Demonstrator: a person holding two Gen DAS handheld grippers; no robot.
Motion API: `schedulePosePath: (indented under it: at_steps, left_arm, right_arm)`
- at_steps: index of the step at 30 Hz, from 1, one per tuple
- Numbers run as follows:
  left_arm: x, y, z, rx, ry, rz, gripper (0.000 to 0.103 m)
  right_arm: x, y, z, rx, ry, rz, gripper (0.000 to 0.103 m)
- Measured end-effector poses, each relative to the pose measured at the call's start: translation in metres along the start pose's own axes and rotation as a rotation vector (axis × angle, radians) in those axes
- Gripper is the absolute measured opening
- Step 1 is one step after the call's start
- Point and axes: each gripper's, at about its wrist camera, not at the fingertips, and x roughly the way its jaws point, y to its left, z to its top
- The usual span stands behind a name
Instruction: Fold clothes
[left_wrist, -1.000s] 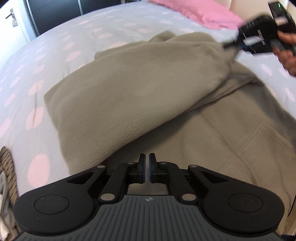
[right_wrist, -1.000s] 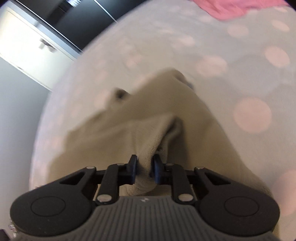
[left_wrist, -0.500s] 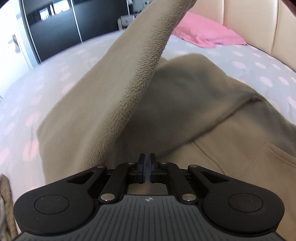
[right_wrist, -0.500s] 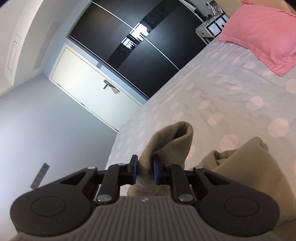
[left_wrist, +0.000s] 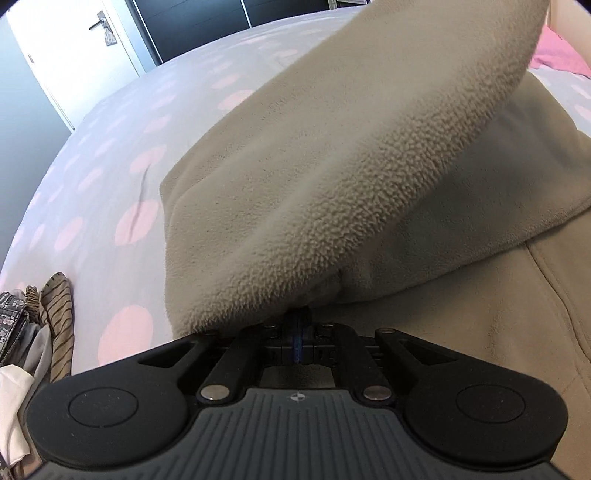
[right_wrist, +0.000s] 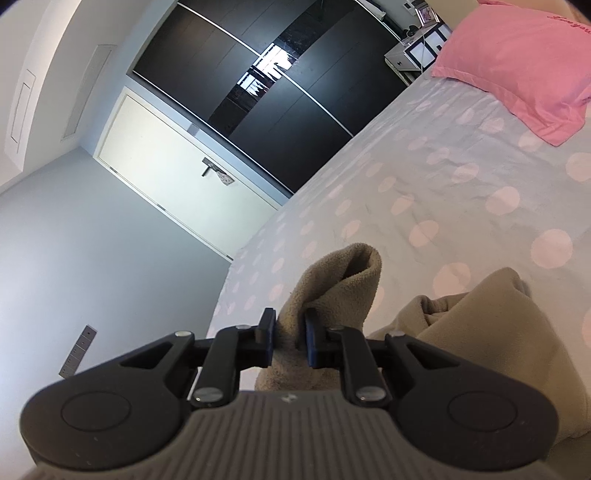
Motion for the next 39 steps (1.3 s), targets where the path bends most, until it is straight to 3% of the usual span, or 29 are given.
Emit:
schedulePosePath:
  at_steps: [4, 9, 14, 19, 21, 25, 29, 39]
  left_arm:
    - [-0.012, -0.017, -0.005, 0.092, -0.043, 0.017, 0.000]
    - [-0.037, -0.049, -0.016, 0.296, -0.209, 0.056, 0.002]
    - [-0.046, -0.058, -0.006, 0.293, -0.282, 0.070, 0.003]
    - [-0.019, -0.044, -0.001, 0.238, -0.192, 0.120, 0.003]
    - [-0.023, -0.030, -0.003, 0.172, -0.158, 0.119, 0.003]
    - [-0.025, -0.024, -0.002, 0.147, -0.141, 0.109, 0.003]
    - [-0.027, -0.019, -0.001, 0.123, -0.125, 0.098, 0.003]
    - [-0.031, -0.012, 0.002, 0.095, -0.101, 0.079, 0.003]
  right_arm:
    - [0.003, -0.009, 0.001, 0.015, 0.002, -0.018, 0.018]
    - [0.006, -0.012, 0.001, 0.017, 0.014, -0.022, 0.018]
    - [0.006, -0.014, 0.002, 0.017, 0.014, -0.030, 0.018]
    - [0.005, -0.014, 0.002, 0.020, 0.000, -0.026, 0.018]
    - [0.005, -0.015, 0.002, 0.019, -0.009, -0.023, 0.018]
    - [-0.003, -0.013, 0.005, 0.004, -0.041, 0.042, 0.017]
    - [-0.017, -0.014, 0.014, -0.013, -0.115, 0.080, 0.005]
    - [0.016, -0.114, -0.011, 0.123, 0.087, -0.310, 0.005]
